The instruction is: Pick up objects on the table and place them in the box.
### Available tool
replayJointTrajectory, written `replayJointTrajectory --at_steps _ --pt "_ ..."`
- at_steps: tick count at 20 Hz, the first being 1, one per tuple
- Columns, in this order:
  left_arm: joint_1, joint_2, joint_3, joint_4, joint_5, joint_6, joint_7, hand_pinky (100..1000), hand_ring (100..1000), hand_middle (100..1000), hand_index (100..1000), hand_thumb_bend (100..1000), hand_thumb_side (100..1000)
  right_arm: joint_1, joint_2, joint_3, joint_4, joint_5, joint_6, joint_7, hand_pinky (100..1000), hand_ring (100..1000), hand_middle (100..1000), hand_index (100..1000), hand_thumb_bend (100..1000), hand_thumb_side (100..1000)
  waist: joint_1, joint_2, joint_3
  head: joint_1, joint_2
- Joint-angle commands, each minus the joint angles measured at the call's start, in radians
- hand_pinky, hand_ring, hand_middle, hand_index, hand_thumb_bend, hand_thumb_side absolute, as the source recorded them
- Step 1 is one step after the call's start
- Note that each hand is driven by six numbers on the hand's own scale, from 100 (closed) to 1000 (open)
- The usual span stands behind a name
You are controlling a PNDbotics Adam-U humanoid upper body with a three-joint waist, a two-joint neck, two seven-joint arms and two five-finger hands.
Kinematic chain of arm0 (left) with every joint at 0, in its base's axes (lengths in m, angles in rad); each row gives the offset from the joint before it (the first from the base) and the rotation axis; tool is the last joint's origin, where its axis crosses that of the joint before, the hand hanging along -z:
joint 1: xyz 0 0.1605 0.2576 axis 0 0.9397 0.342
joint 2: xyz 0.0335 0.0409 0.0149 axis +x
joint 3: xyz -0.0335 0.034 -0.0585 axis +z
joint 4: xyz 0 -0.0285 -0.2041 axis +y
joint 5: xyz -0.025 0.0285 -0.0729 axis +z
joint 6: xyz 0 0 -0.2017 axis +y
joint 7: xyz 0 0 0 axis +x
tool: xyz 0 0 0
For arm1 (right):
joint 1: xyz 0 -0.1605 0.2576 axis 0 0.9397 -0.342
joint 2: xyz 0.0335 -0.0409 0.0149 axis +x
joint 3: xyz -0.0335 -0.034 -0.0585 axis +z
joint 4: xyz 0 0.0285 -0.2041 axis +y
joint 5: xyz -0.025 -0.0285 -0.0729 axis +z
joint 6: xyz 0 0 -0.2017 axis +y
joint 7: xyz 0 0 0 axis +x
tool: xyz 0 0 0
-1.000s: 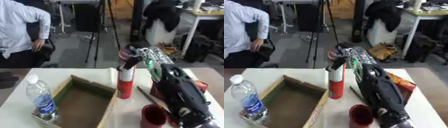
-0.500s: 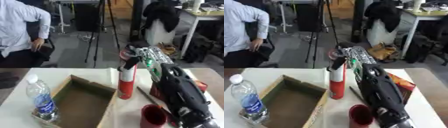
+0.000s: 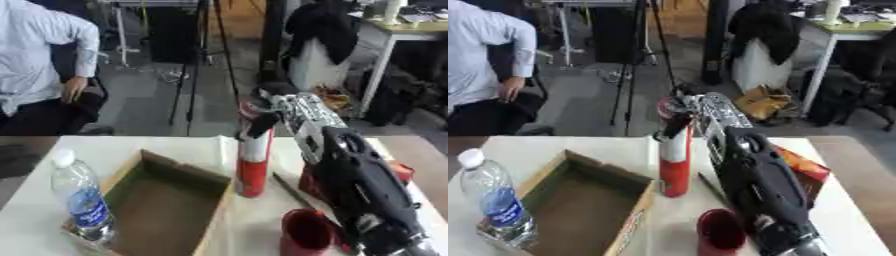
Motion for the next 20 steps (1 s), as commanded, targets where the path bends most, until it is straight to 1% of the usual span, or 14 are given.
replayJointTrajectory --at_steps 1,2,7,16,20 --pt "-0.011 0.004 -0.004 -0.015 0.001 0.001 -0.006 866 739 744 708 100 1000 -0.039 -0.008 0.005 -0.032 -0.012 0.006 -0.019 307 485 387 458 401 296 0.002 -0.028 0.0 -0.005 -0.002" --pt "-0.011 0.004 -0.004 -0.015 0.001 0.001 -0.007 867 739 745 708 100 1000 -0.041 -0.008 0.006 -0.034 -0.013 0.008 -0.024 296 469 379 452 414 285 0.002 -0.029 0.0 -0.005 -0.002" --pt "-0.009 0.005 -0.005 -0.015 0.002 0.003 -0.011 869 739 745 708 100 1000 -0.057 -0.005 0.007 -0.045 -0.021 0.025 -0.048 291 464 378 450 424 282 -0.002 -0.032 0.001 -0.008 -0.001" --pt "-0.006 0.009 -0.006 -0.015 0.002 0.004 -0.018 869 739 745 709 100 1000 -0.096 -0.001 0.016 -0.059 -0.029 0.027 -0.046 287 461 377 448 423 298 -0.01 -0.039 0.0 -0.008 0.005" --pt "-0.004 0.011 -0.007 -0.015 0.002 0.004 -0.021 869 739 745 709 100 1000 -0.12 0.004 0.015 -0.084 -0.057 0.029 -0.045 286 459 376 447 428 300 -0.015 -0.048 0.0 -0.008 0.011"
